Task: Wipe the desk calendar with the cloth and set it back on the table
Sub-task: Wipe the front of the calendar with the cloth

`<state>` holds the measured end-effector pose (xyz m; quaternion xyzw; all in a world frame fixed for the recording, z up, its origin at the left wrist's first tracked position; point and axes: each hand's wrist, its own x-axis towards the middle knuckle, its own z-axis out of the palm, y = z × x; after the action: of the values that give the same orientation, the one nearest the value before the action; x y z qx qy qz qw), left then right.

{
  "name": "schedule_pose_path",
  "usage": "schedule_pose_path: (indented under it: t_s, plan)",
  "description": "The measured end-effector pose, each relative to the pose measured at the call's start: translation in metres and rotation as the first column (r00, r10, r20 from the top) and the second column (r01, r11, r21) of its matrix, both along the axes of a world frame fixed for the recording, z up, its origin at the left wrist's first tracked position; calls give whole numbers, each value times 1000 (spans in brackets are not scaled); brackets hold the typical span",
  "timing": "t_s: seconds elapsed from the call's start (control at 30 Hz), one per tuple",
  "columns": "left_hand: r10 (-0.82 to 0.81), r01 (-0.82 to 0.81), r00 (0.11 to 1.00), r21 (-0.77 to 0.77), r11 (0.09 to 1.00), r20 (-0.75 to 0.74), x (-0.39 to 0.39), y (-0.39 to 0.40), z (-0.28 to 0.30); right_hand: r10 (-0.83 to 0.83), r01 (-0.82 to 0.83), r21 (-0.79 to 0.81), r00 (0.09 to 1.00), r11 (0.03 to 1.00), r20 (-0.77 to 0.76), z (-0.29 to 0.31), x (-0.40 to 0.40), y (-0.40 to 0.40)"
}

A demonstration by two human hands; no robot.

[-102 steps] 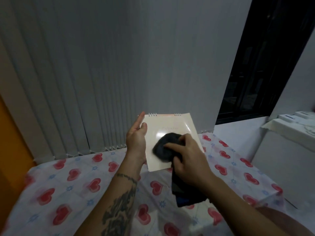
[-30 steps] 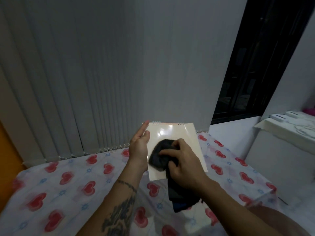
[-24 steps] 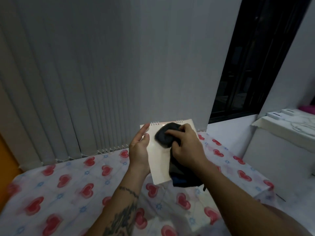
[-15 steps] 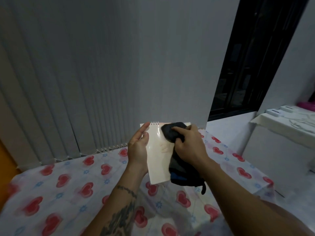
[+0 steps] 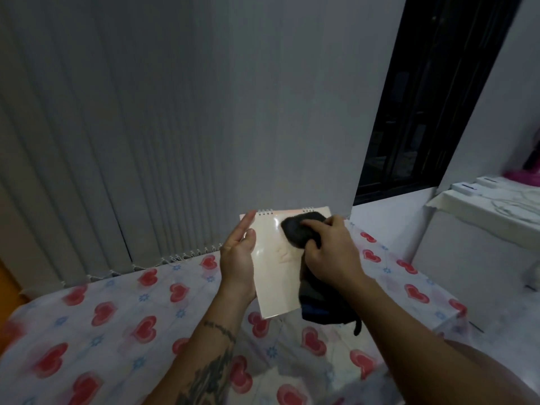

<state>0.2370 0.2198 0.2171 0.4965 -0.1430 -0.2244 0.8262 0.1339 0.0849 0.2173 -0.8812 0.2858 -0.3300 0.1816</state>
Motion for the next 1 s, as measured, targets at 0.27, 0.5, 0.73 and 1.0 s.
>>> schedule_pose_path:
  t_s: [0.27, 0.5, 0.73, 1.0]
  plan:
    - [47, -47, 998, 10, 999, 32, 10, 4, -1, 307, -327, -156, 942, 932, -139, -13, -16, 35]
    - [27, -29, 997, 28, 999, 72, 8, 6, 1, 330, -377, -266, 922, 887, -204, -6, -14, 45]
    - [4, -4, 999, -6, 1000, 45, 2, 2, -5, 245, -276, -234, 958, 932, -151, -7, -13, 39]
    - [23, -23, 999, -8, 1000, -28, 18, 12, -5, 49, -53, -117, 998, 992, -30, -16, -33, 10]
